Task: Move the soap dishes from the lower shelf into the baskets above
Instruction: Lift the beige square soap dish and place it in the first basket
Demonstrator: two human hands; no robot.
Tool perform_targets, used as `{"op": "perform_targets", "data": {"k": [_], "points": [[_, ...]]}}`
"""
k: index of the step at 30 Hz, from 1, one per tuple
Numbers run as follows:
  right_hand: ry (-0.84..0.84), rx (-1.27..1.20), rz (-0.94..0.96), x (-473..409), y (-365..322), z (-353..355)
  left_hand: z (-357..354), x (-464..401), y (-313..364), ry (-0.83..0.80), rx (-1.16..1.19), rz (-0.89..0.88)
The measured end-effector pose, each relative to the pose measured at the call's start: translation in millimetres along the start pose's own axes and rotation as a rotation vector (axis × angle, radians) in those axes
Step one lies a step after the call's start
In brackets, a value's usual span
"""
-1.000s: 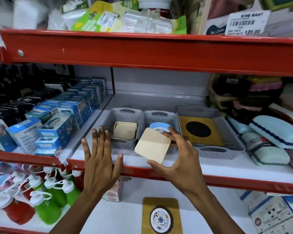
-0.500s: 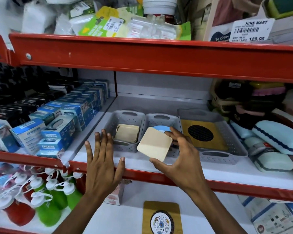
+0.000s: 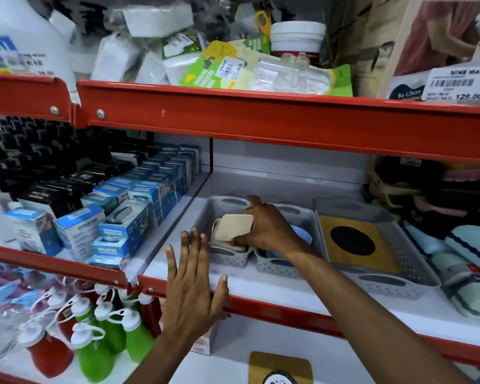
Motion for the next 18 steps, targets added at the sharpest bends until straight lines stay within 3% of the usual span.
{"op": "perform_targets", "data": {"k": [10, 14, 18], "points": [[-0.223, 0.043, 0.022, -9, -5, -11, -3, -2, -3, 0.004, 0.020, 0.000], [-0.181, 0.037, 0.052, 4, -13, -6, -4, -3, -3, -0.003, 0.017, 0.006], [-0.092, 0.205, 0.109, 31, -24, 2, -3, -2, -4, -0.005, 0.015, 0.005]]}}
Point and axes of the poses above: each hand's wrist, its own x-axis away from the middle knuckle, its own z-axis out of the back of the hand, y = z × x, the point moved 8 cm from there along -x, towards the middle knuckle, and after that the axes turned 6 degrees about -y, right-handed, at the moved point
